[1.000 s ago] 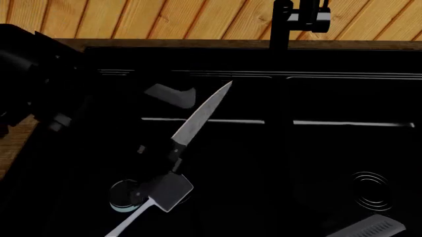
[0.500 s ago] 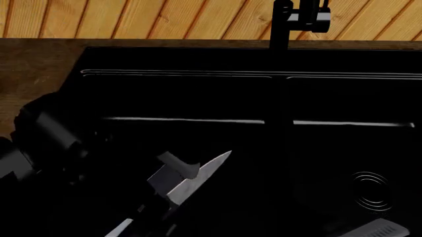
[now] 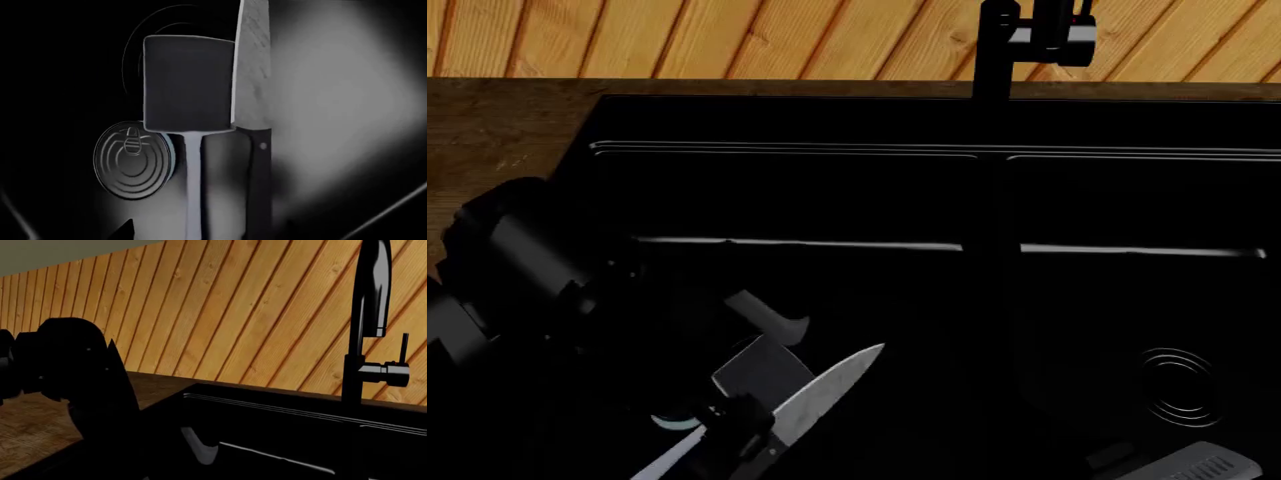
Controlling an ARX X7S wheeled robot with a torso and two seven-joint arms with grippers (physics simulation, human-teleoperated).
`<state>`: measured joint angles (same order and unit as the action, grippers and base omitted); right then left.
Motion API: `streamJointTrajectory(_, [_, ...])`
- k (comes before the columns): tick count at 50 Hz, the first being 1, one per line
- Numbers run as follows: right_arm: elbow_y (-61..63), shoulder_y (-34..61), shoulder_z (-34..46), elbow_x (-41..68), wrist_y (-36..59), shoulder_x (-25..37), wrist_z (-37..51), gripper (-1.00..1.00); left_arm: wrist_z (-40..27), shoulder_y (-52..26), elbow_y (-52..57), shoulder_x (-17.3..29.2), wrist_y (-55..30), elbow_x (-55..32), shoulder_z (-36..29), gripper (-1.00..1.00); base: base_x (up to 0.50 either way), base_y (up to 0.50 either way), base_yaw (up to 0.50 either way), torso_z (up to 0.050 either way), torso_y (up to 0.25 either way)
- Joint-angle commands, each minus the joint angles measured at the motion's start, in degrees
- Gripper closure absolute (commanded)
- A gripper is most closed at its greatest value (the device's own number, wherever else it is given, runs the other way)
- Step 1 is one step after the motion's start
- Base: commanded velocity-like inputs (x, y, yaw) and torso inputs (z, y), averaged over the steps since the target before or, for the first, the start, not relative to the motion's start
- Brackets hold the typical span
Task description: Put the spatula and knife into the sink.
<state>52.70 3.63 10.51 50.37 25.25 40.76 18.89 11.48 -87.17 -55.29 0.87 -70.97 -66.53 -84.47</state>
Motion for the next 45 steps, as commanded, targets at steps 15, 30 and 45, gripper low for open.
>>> streamJointTrajectory(15, [1.16, 1.19, -0.28, 0.99, 1.21, 0.39, 1.33, -1.0, 6.42, -7.62, 2.69, -0.87, 1.01, -8.59, -3.18, -1.0, 0.0, 0.0, 0.0, -0.001, 0.0])
streamJointTrajectory(30, [1.58, 2.08, -0.27, 1.94, 1.56, 1.06, 2.1, -1.0, 10.35, -17.87, -0.8, -0.87, 4.3, -15.7, -4.26, -1.0, 0.0, 0.0, 0.0, 0.0, 0.0])
streamJointTrajectory(45, [1.67, 1.38, -0.14, 1.27, 0.58, 1.18, 1.94, -1.0, 12.39, -25.0, -6.43, -0.86, 8.49, -13.77, -3.92, -1.0, 0.0, 0.0, 0.0, 0.0, 0.0])
